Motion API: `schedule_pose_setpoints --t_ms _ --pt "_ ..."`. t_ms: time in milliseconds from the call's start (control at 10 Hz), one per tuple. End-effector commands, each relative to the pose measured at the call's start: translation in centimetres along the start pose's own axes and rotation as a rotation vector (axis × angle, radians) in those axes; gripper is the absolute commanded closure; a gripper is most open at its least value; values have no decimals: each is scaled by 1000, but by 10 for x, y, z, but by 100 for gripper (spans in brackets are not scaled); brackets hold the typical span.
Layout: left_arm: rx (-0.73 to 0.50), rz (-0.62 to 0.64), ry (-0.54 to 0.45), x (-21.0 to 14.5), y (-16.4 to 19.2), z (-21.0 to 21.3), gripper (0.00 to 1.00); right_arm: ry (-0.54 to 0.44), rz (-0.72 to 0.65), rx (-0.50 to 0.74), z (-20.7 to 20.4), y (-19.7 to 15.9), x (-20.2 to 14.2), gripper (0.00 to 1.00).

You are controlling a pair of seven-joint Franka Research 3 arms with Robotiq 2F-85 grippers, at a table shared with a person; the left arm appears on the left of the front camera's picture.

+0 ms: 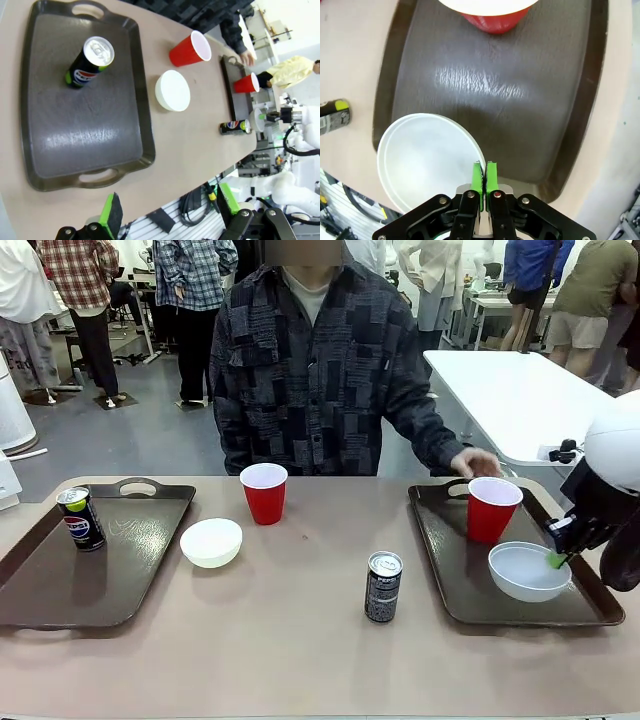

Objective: Prepare tableware on both trays.
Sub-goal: Pick up a Picnic Bowl from the table and place it on a Handle tray.

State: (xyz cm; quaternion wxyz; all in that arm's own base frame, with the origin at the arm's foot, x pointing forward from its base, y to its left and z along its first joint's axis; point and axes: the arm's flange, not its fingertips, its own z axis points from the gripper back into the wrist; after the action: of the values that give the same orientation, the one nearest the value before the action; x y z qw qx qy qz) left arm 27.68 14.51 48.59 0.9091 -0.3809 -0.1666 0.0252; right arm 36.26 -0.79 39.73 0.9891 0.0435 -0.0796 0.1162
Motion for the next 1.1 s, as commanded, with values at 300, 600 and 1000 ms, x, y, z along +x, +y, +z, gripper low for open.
schedule_pose_setpoints --t_ms 300,600,1000 --pt "-6 -3 -5 0 1 0 0 -23 -38 -58 -53 4 17 96" --pt "-6 -3 -5 0 1 0 0 -18 -25 -48 -59 7 17 36" --pt "-6 -3 -5 0 1 0 0 30 -10 -71 -36 17 11 0"
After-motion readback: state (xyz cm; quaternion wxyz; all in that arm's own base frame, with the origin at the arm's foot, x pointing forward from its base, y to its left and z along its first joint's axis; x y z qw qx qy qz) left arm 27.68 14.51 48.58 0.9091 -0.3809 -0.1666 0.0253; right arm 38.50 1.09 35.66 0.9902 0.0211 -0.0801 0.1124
